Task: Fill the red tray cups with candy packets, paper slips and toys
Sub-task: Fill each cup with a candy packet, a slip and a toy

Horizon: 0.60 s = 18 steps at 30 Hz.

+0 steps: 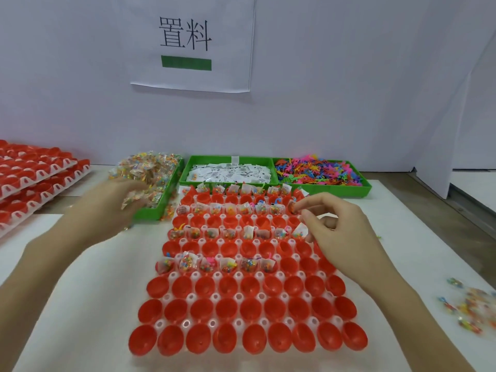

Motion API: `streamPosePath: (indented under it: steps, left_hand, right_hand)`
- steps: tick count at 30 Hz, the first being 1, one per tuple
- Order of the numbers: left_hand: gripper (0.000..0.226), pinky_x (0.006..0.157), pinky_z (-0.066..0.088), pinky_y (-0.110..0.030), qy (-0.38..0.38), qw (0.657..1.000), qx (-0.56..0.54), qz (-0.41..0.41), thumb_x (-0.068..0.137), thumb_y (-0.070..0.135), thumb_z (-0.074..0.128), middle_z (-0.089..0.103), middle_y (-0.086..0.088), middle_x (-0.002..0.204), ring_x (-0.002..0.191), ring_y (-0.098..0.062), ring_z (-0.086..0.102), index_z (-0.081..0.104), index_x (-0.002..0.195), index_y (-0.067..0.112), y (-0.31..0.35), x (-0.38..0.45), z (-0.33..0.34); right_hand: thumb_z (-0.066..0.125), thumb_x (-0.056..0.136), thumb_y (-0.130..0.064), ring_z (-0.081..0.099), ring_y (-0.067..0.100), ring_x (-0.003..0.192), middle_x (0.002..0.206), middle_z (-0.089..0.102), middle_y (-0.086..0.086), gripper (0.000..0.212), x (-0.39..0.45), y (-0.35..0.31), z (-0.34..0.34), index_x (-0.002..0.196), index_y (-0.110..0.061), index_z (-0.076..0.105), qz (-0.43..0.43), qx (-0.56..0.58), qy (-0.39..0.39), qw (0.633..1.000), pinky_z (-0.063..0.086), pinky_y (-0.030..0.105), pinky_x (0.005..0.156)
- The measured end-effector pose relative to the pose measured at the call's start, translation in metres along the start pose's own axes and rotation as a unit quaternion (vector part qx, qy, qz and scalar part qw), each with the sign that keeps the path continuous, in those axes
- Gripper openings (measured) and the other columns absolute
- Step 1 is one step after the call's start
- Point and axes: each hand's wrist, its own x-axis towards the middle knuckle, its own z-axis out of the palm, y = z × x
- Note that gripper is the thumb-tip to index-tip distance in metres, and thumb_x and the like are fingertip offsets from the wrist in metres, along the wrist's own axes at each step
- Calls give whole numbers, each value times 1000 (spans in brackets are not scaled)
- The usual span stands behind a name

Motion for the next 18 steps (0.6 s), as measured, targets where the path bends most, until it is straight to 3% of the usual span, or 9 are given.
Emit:
streamPosePath:
  steps: [3,7,10,15,18]
  left_hand:
    - [30,106,46,-52,-3,999,47,25,95,1,65,68,-17,130,121,-40,62,72,125,3,-21,-11,22]
    - [25,79,55,-51,88,994,55,46,83,-12,74,77,-13,102,95,-41,70,79,102,3,-27,-19,33]
    - [25,68,55,-48,121,988,63,73,76,-16,79,77,-13,90,84,-41,70,79,91,3,-29,-16,33]
    - [37,72,54,-48,141,984,33,106,75,-17,78,68,-17,104,87,-40,66,78,106,3,-38,-12,34]
    - [30,72,55,-49,150,979,38,133,71,-20,80,70,-18,94,82,-42,66,78,95,-1,-42,-10,32]
  right_hand:
    - [63,98,-14,69,12,58,85,72,-6,22,0,0,1,91,-32,73,8,19,1,1000,46,16,52]
    - [63,98,-12,69,11,57,84,73,-7,22,-2,-2,4,91,-29,74,16,40,-10,999,51,18,53]
    - [64,97,-12,69,11,57,85,73,-8,21,-1,0,3,90,-29,74,13,31,-8,999,47,16,51]
    - [65,97,-11,69,12,57,84,71,-17,22,1,4,1,90,-29,75,22,3,5,1000,46,15,48]
    - [64,98,-13,70,12,58,83,71,-18,21,2,3,1,90,-30,74,22,-6,9,1000,50,18,49]
